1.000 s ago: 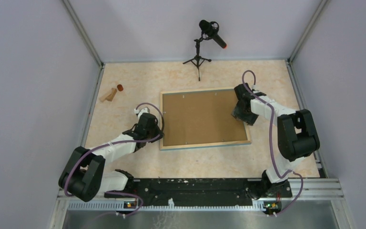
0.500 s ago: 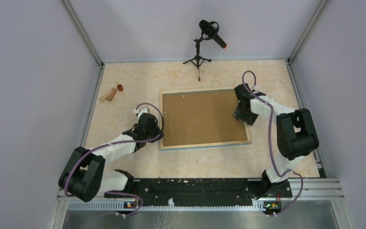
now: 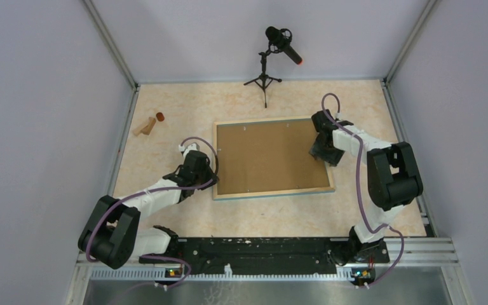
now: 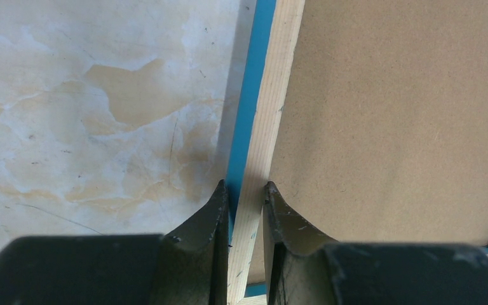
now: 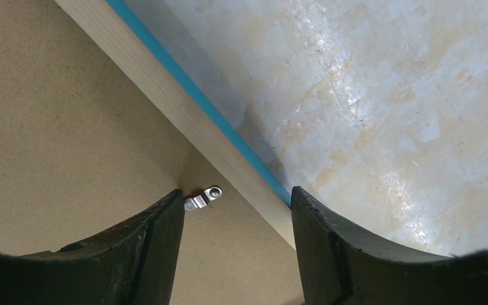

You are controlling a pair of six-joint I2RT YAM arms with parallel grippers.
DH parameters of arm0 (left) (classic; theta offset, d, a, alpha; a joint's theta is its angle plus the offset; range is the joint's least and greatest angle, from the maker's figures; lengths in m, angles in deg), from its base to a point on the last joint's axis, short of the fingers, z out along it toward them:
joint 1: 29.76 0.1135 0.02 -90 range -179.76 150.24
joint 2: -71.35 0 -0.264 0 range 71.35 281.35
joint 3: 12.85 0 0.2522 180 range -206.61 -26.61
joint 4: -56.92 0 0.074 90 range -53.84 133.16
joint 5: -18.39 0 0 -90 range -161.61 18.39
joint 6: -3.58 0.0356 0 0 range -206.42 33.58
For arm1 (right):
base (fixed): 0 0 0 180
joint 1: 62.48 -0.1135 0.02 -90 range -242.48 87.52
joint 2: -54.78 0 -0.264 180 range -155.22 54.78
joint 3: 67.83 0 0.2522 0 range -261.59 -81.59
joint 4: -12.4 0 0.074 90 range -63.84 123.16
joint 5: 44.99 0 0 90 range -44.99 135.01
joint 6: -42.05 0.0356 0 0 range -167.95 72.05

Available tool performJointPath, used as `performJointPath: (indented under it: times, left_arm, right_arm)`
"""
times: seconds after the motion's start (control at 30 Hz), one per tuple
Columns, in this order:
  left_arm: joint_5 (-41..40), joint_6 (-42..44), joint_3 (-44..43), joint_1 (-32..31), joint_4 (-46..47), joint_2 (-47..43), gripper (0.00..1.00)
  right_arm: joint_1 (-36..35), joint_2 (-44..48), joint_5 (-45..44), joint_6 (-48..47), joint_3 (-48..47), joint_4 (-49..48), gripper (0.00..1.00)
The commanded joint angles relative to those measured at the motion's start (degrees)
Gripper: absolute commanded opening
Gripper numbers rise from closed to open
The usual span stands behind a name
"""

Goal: Put the photo into the frame
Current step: Install the photo frame at the center of the board.

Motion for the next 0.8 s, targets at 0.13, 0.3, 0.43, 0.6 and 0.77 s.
performJointPath:
  times: [0.13, 0.3, 0.43, 0.6, 0.77]
  left_arm:
    - [1.3, -1.7, 2.4, 0.4, 0.0, 1.8, 0.05]
    - [1.4, -1.6, 2.3, 0.4, 0.0, 2.0, 0.05]
    - [1.4, -1.6, 2.3, 0.5, 0.0, 2.0, 0.05]
    - [1.5, -1.6, 2.3, 0.5, 0.0, 2.1, 0.05]
    - [1.6, -1.5, 2.2, 0.5, 0.0, 2.1, 0.05]
  right_arm:
    - [-0.9, -3.7, 7.5, -2.3, 3.5, -1.4, 0.44]
    - [-1.3, -3.7, 7.4, -5.5, 4.2, -1.2, 0.36]
    - [-1.2, -3.4, 6.3, -8.0, 4.5, -0.5, 0.35]
    - [-1.2, -2.3, 5.2, -11.8, 4.5, -1.3, 0.36]
    - [-1.3, -0.9, 7.0, -13.3, 3.2, -2.8, 0.52]
